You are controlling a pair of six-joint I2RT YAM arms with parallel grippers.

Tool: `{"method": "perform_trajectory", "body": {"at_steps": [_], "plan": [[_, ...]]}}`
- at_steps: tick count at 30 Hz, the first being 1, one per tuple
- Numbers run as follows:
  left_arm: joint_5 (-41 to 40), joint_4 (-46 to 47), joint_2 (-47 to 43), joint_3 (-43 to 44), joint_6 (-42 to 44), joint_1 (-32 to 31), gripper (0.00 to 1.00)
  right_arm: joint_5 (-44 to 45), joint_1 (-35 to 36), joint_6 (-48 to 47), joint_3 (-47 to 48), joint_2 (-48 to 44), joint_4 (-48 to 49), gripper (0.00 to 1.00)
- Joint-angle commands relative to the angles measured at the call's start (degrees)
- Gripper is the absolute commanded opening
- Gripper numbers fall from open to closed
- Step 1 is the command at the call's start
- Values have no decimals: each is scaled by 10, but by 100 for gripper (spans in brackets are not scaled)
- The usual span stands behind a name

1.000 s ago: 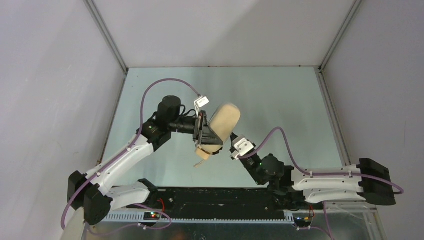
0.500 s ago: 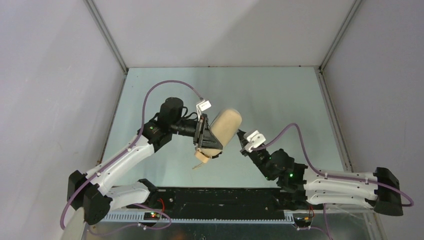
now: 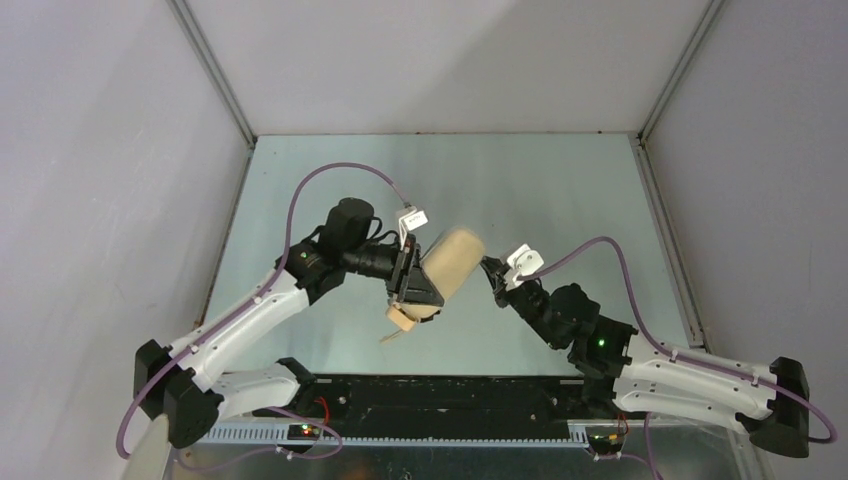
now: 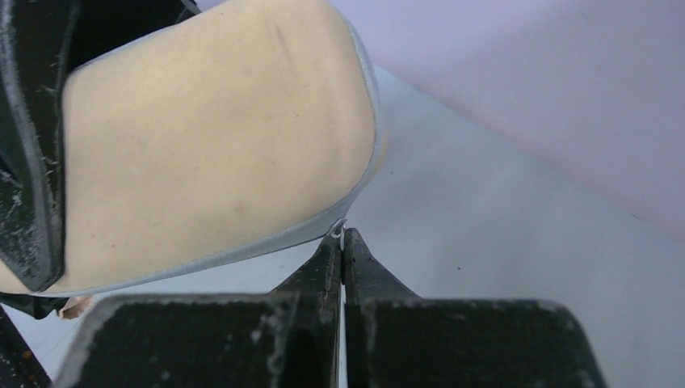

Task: Open the umbrella

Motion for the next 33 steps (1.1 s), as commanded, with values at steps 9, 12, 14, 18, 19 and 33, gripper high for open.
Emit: {"method": "perform_trajectory", "body": {"at_steps": [9, 12, 14, 18, 19, 33], "plan": [[-73, -154, 15, 83, 136, -54, 0, 1, -59, -11, 88, -14, -109, 0], [-73, -155, 17, 85, 137, -57, 0, -6, -61, -4, 98, -13, -146, 0], [-74, -155, 17, 85, 136, -57, 0, -7, -61, 6, 101, -21, -155, 0], [-76, -148, 6, 86, 135, -57, 0, -21, -65, 39, 103, -51, -206, 47], [-75, -147, 3, 86, 135, -57, 0, -24, -74, 53, 103, -60, -214, 66], [-103, -211, 26, 101, 189, -102, 0, -561, -284, 221, 153, -75, -315, 99]]}}
